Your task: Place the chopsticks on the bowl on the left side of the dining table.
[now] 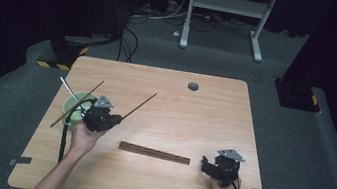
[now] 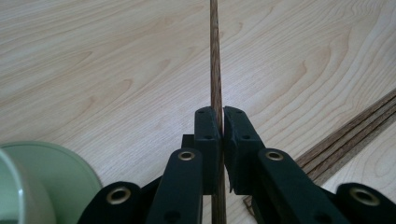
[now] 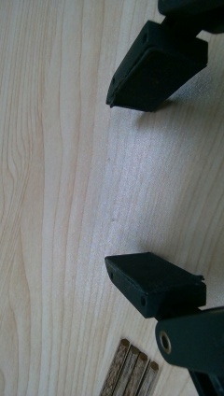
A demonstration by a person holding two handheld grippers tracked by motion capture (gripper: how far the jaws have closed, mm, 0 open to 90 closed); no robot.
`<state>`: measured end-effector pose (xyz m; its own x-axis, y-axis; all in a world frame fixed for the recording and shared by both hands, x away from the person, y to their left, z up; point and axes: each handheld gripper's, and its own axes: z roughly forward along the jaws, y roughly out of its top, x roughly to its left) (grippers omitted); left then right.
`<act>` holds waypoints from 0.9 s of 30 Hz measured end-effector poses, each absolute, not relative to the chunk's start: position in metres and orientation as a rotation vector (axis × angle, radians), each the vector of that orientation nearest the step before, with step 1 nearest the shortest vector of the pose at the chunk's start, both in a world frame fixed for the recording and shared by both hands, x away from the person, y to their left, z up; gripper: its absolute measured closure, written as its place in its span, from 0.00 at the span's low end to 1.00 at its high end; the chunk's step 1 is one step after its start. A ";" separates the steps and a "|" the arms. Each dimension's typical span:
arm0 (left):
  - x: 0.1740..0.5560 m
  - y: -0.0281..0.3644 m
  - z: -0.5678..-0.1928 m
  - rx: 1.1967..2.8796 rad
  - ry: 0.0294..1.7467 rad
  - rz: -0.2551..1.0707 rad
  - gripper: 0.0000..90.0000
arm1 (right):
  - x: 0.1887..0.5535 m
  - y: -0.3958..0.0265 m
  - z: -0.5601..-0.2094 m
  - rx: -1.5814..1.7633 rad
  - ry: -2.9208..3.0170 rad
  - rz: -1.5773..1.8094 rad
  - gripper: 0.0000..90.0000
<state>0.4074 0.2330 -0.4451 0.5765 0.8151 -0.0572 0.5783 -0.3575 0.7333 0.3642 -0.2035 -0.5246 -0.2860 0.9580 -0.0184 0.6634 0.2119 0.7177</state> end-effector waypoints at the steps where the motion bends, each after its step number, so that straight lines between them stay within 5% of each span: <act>1: 0.406 0.237 -0.443 2.069 1.113 0.414 0.93 | 0.364 -0.204 -0.525 1.498 2.027 0.841 0.21; 27: 0.391 0.288 -0.427 2.015 1.211 0.479 0.93 | 0.364 -0.204 -0.525 1.498 2.027 0.842 0.21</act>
<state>0.3908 0.2879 -0.4269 0.4880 0.8714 -0.0504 0.6017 -0.2941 0.7426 0.3642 -0.2035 -0.5246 -0.2860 0.9581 -0.0184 0.6633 0.2118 0.7178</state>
